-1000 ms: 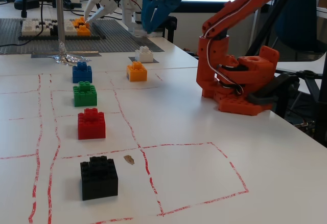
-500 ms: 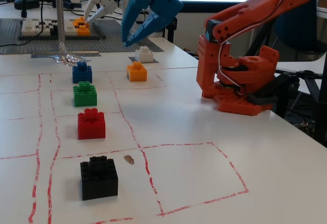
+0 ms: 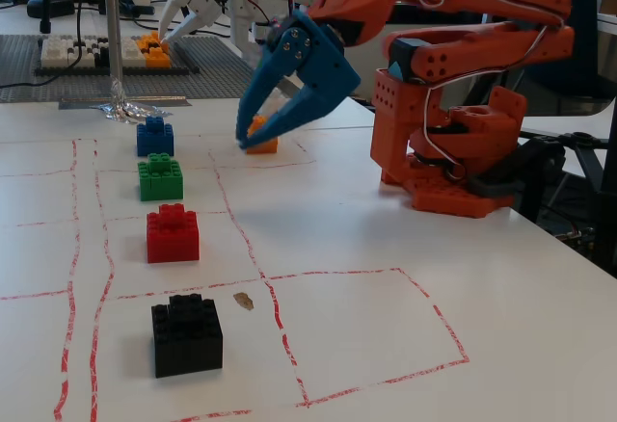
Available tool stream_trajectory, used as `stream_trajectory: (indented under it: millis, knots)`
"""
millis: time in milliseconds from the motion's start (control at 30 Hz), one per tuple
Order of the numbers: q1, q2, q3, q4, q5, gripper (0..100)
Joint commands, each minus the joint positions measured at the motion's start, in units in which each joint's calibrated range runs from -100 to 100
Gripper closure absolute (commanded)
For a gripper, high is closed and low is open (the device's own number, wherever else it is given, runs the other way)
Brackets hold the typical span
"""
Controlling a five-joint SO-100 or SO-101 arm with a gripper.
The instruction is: Grab the block and put it in the grey marker
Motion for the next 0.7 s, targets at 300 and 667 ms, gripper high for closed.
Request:
stream_trajectory:
  millis: [300,667]
  knots:
    - [-3.55,-13.57,12.98,-2.06,-0.63,100]
    - [-3.99,-15.90,14.25,-0.83,-0.29,100]
